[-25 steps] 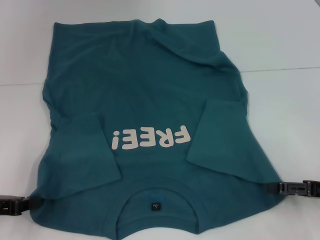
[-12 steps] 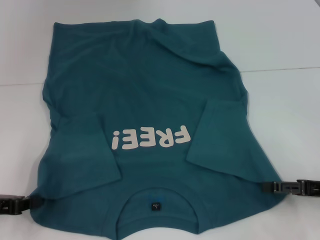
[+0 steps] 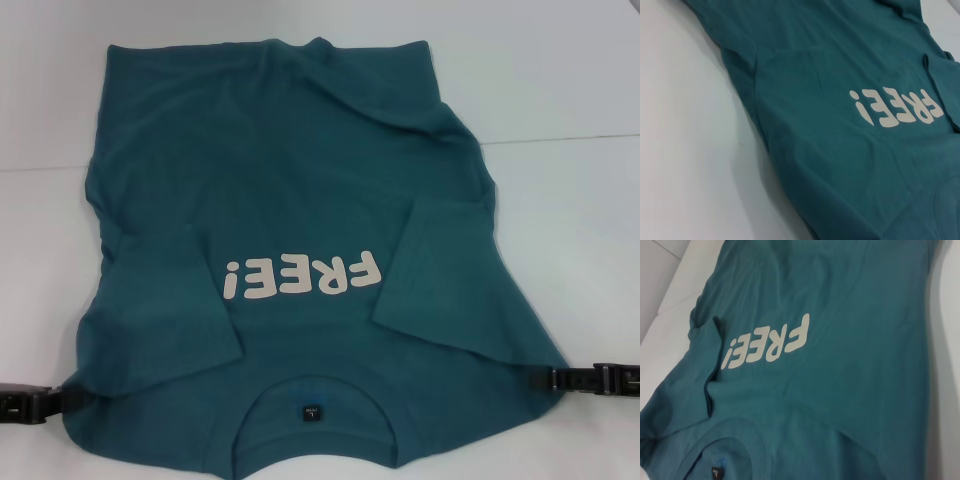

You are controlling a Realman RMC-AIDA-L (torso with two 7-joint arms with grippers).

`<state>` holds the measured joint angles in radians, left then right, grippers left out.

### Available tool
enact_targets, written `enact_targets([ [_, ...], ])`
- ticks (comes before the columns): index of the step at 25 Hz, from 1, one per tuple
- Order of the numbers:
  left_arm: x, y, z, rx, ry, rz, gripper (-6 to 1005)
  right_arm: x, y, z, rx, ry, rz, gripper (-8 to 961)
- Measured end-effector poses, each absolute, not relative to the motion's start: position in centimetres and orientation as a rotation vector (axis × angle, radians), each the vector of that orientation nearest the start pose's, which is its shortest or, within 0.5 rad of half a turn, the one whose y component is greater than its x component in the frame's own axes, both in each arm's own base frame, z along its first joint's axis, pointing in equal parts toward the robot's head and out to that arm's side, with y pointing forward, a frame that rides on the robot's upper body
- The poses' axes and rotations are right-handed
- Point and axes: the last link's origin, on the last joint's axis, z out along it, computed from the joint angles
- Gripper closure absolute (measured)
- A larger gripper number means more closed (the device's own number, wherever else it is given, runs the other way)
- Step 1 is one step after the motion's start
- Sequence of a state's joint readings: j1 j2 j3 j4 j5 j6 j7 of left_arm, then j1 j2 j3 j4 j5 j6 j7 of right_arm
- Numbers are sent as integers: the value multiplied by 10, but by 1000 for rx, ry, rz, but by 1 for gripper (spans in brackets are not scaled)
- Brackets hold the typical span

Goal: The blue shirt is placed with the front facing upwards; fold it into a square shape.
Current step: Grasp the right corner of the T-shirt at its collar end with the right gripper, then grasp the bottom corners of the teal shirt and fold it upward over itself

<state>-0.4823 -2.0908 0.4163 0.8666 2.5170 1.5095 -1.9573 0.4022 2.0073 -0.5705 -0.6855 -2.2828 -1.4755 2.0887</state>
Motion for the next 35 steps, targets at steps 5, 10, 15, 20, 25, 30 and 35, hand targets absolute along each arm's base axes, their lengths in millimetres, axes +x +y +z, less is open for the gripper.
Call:
enact_targets([
  [5, -343, 308, 42, -2326, -1455, -252, 999, 359, 292, 37, -2198, 1725, 441, 309],
  [10, -343, 308, 41, -2326, -1456, -253, 998, 360, 292, 38, -2190, 1722, 436, 551],
  [15, -343, 308, 41, -2326, -1457, -254, 998, 361, 292, 38, -2181, 1722, 433, 772],
  [20, -343, 308, 41, -2327, -1456, -253, 999, 362, 291, 37, -2177, 1724, 431, 920],
  [25, -343, 307, 41, -2326, -1474, -251, 999, 364, 286, 37, -2192, 1712, 430, 917],
  [30, -346, 302, 46, -2314, -1520, -243, 998, 369, 277, 40, -2201, 1683, 450, 914],
  [35, -347, 296, 47, -2316, -1563, -225, 998, 374, 267, 47, -2200, 1658, 487, 911],
])
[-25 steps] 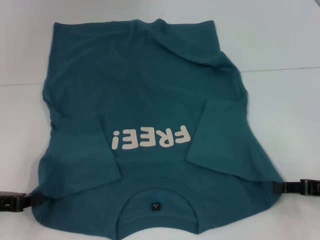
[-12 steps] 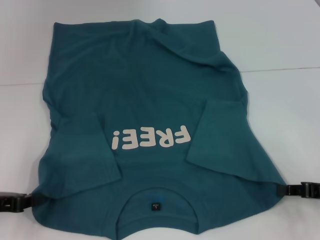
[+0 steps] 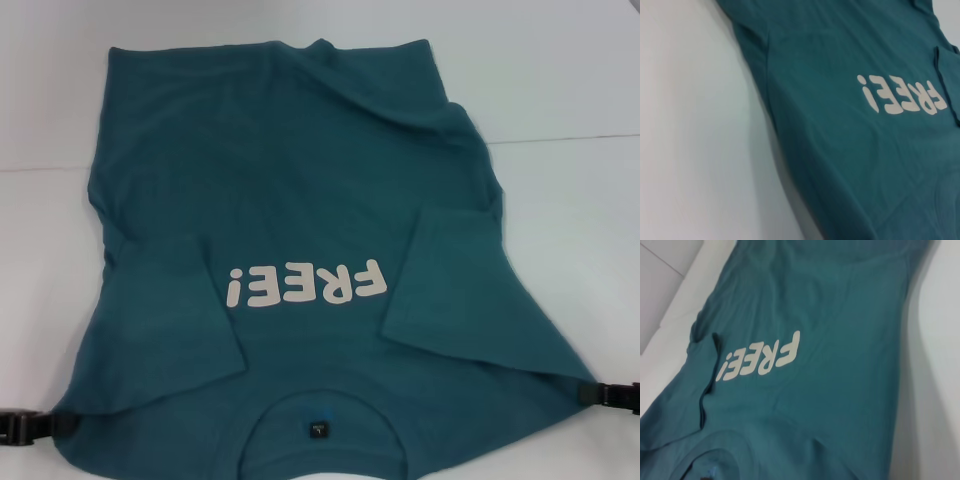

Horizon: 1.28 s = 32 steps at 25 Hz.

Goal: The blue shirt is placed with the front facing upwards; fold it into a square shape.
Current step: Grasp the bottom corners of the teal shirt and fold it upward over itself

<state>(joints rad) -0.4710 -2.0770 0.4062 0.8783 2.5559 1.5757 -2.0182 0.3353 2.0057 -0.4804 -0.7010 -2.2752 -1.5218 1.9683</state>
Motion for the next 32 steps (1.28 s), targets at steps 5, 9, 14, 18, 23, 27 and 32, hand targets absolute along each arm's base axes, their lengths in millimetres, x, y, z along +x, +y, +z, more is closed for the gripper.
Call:
enact_targets([
  [5, -346, 290, 48, -2332, -1598, -234, 998, 383, 255, 56, -2178, 1639, 518, 908],
  [9, -347, 283, 48, -2328, -1637, -256, 998, 390, 246, 61, -2155, 1631, 526, 906],
  [14, -349, 275, 46, -2322, -1679, -290, 999, 398, 234, 65, -2131, 1638, 521, 903],
  [18, -351, 270, 48, -2300, -1707, -336, 999, 403, 225, 68, -2109, 1631, 532, 901],
  [23, -352, 266, 51, -2283, -1721, -365, 999, 410, 215, 70, -2082, 1627, 539, 898],
  [27, -353, 266, 52, -2281, -1722, -372, 998, 414, 207, 72, -2052, 1642, 550, 895],
  [32, -353, 264, 51, -2280, -1726, -373, 998, 418, 199, 74, -2020, 1658, 565, 892],
])
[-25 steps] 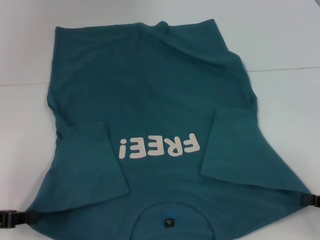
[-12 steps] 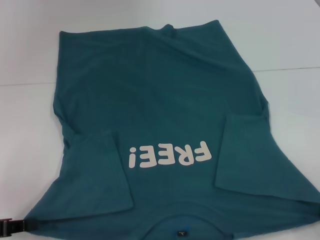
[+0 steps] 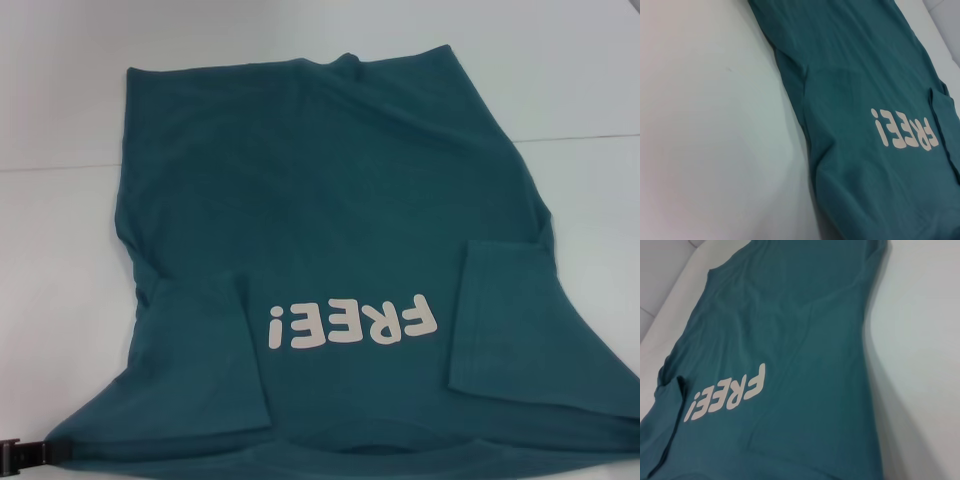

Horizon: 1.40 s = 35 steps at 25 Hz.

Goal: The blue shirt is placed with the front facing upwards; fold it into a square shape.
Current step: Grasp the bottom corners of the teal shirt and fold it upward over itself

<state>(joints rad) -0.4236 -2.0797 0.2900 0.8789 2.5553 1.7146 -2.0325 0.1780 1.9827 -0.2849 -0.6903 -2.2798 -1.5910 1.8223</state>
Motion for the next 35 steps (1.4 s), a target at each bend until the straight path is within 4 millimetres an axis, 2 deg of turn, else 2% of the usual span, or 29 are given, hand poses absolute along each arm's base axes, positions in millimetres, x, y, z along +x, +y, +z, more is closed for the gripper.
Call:
enact_targets([
  [4, -353, 264, 50, -2279, -1726, -380, 998, 417, 199, 74, -2021, 1650, 572, 890],
  [14, -344, 274, 46, -2315, -1693, -442, 999, 405, 219, 70, -2075, 1603, 591, 884],
  [30, -353, 259, 50, -2305, -1723, -402, 998, 419, 192, 72, -2005, 1654, 586, 875],
  [35, -352, 260, 50, -2308, -1715, -407, 999, 418, 192, 74, -1995, 1644, 612, 872],
])
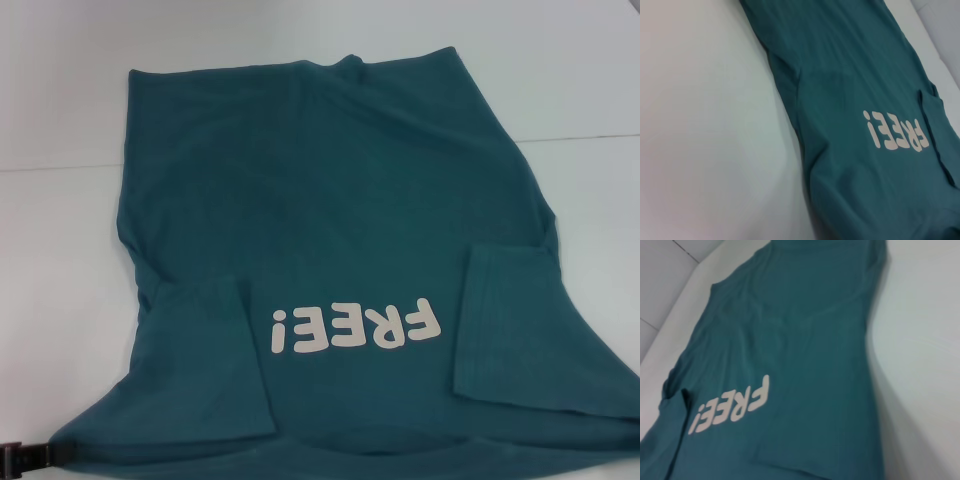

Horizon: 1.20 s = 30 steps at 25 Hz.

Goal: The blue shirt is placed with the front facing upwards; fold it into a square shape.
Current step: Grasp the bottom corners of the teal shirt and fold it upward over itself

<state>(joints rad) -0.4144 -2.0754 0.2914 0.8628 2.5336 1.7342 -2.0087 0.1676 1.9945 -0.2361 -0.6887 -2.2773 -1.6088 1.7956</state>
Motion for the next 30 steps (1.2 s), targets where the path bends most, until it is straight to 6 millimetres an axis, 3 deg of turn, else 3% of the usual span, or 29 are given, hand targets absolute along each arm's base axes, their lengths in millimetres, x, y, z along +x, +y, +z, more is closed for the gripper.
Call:
enact_targets([
  [5, -344, 272, 52, -2321, -1667, -471, 999, 409, 208, 74, -2035, 1609, 633, 869],
  [9, -330, 295, 55, -2311, -1588, -602, 998, 397, 232, 75, -2076, 1550, 658, 866],
  [15, -308, 329, 54, -2308, -1496, -743, 998, 373, 281, 79, -2123, 1425, 694, 863],
  [24, -272, 388, 43, -2259, -1406, -787, 999, 333, 357, 73, -2137, 1261, 688, 858],
  [30, -253, 423, 43, -2171, -1346, -805, 998, 315, 397, 67, -2103, 1180, 624, 854],
])
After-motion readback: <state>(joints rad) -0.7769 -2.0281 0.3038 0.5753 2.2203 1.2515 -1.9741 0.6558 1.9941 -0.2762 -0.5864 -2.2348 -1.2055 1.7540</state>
